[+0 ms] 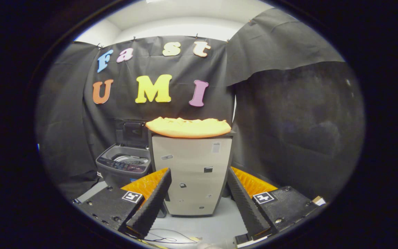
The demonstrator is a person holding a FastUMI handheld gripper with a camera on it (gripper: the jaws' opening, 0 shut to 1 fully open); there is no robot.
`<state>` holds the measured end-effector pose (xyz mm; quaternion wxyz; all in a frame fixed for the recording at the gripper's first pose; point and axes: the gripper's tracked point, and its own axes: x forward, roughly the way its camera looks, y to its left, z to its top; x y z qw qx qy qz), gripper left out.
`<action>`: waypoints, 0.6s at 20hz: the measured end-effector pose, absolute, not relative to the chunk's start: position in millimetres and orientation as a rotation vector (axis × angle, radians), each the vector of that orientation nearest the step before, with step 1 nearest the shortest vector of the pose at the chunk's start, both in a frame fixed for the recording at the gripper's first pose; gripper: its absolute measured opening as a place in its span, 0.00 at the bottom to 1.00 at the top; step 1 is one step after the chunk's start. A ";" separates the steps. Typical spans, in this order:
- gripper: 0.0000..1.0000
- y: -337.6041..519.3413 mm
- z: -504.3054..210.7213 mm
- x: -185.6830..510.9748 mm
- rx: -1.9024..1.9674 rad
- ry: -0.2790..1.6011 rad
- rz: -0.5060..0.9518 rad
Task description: Put the clothes into the washing machine and then close the washing machine lid.
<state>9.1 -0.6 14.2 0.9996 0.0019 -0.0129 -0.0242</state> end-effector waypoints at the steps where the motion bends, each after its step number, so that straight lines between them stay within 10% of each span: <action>1: 1.00 -0.2 15.7 9.0 0.002 -0.025 -0.049; 12: 1.00 18.2 82.9 4.5 -0.009 -0.070 -0.068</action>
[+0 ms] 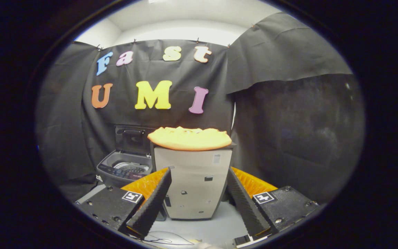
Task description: Put the clothes into the washing machine and then close the washing machine lid.
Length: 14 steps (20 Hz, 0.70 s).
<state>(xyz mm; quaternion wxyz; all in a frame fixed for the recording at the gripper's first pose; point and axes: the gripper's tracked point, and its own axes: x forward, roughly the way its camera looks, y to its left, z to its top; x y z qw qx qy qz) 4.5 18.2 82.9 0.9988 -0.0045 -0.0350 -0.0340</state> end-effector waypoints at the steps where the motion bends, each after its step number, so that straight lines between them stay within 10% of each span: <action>1: 1.00 21.2 93.1 6.5 -0.009 -0.073 -0.066; 14: 1.00 50.1 242.2 122.2 -0.028 -0.126 -0.007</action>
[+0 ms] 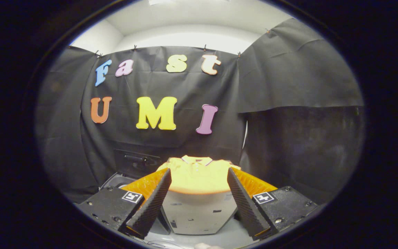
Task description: Put the clothes into the washing machine and then close the washing machine lid.
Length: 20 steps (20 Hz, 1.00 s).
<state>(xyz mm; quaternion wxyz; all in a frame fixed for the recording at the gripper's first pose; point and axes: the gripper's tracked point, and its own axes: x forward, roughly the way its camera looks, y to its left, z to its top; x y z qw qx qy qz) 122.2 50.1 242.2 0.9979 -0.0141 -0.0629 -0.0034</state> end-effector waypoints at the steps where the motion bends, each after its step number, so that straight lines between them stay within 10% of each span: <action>1: 1.00 50.4 252.1 136.8 -0.021 -0.129 0.000; 20: 1.00 49.3 240.9 451.3 -0.020 0.264 0.066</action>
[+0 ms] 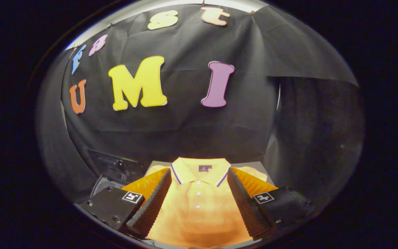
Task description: Put the clothes into the washing machine and then close the washing machine lid.
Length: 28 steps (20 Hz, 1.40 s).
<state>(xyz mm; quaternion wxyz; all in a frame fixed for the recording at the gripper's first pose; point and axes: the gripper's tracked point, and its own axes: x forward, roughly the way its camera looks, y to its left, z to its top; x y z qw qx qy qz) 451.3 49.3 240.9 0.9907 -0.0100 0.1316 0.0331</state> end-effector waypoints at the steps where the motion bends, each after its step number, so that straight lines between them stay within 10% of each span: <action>1: 1.00 50.3 229.2 458.5 -0.023 0.300 0.068; 18: 0.95 61.4 146.2 485.8 0.073 0.575 0.100; 22: 0.84 65.0 144.9 484.5 0.058 0.574 0.138; 28: 0.24 76.2 152.4 481.9 0.183 0.548 0.235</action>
